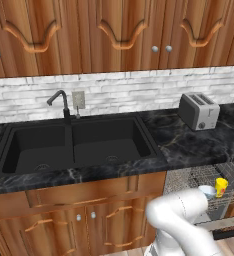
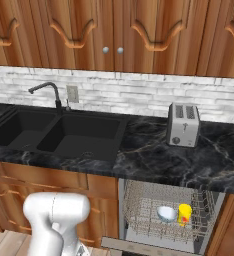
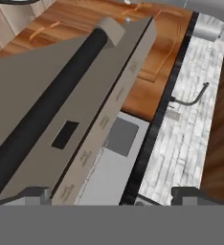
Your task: Pick up the cup and bowl from the counter, place them in the dishwasher, and close the dishwasher door.
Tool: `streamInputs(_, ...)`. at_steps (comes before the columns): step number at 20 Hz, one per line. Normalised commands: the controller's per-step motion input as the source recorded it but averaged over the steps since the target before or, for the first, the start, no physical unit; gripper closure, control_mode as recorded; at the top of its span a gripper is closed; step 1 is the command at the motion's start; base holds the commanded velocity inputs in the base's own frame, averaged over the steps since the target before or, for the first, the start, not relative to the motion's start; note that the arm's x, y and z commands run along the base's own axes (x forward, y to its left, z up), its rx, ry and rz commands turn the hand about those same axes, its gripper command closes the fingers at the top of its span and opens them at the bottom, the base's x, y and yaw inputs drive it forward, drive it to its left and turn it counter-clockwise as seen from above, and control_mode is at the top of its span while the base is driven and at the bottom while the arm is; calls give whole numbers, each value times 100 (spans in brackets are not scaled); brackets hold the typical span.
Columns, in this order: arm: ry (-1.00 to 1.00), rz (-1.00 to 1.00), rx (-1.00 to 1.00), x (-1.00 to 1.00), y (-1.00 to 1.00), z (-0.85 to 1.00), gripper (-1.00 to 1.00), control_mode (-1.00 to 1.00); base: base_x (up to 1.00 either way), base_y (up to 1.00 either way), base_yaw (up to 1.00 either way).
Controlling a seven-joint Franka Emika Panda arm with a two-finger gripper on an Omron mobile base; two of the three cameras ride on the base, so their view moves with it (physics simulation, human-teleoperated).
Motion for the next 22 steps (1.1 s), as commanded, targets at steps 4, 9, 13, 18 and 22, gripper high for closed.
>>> streamInputs(4, -15, 0, -1, -4, 8, -36, -100, -100, 0, 0, 0)
streamInputs(9, -10, 0, -7, 0, 16, -51, -100, -100, 0, 0, 0)
streamInputs(13, -10, 0, -8, 0, 8, -60, -100, -100, 0, 0, 0)
streamInputs(18, -12, 0, -6, 0, 0, -50, -100, -100, 0, 0, 0)
streamInputs(22, -15, 0, -7, 0, 0, -53, -100, -100, 0, 0, 0)
